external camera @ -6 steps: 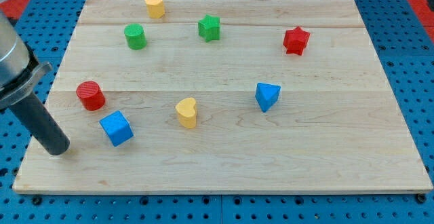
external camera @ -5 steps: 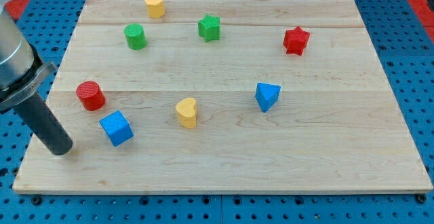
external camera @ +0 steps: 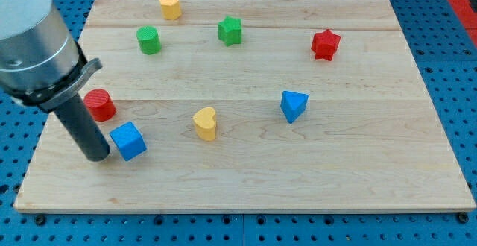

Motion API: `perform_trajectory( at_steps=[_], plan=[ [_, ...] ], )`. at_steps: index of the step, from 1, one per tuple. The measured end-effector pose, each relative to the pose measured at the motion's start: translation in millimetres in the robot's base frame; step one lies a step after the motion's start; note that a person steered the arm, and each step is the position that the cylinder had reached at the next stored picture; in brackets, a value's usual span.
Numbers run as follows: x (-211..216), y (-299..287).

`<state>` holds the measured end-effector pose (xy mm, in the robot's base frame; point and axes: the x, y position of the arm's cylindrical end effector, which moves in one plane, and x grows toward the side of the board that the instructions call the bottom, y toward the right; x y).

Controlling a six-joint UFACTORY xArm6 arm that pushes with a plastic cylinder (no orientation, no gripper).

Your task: Make a horizontal line out of blue blocks and the yellow heart

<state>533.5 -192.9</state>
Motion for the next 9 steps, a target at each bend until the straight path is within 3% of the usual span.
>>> perform_trajectory(
  at_steps=[4, 5, 6, 8, 9],
  plan=[
    [-34, 74],
    [-24, 73],
    [14, 32],
    [-16, 83],
    [-10, 92]
  ],
)
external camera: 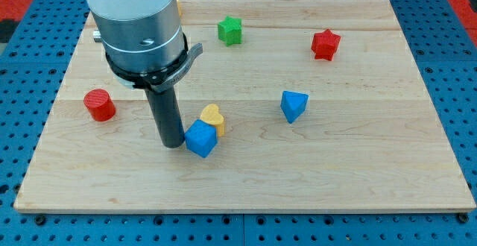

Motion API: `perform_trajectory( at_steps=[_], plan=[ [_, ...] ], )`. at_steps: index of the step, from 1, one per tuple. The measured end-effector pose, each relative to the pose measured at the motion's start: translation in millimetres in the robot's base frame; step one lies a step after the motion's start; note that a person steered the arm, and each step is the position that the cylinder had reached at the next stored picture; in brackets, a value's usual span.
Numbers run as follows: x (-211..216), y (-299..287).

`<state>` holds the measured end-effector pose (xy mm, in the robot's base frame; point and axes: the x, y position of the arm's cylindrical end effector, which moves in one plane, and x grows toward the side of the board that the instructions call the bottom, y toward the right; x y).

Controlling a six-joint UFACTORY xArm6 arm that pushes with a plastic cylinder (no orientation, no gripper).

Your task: Make a horizontal line out of blue blocks and the yellow heart

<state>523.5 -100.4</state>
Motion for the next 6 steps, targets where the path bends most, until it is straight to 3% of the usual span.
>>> perform_trajectory(
  at_steps=[1, 2, 6],
  plan=[
    [15, -22],
    [11, 26],
    [-38, 126]
  ],
)
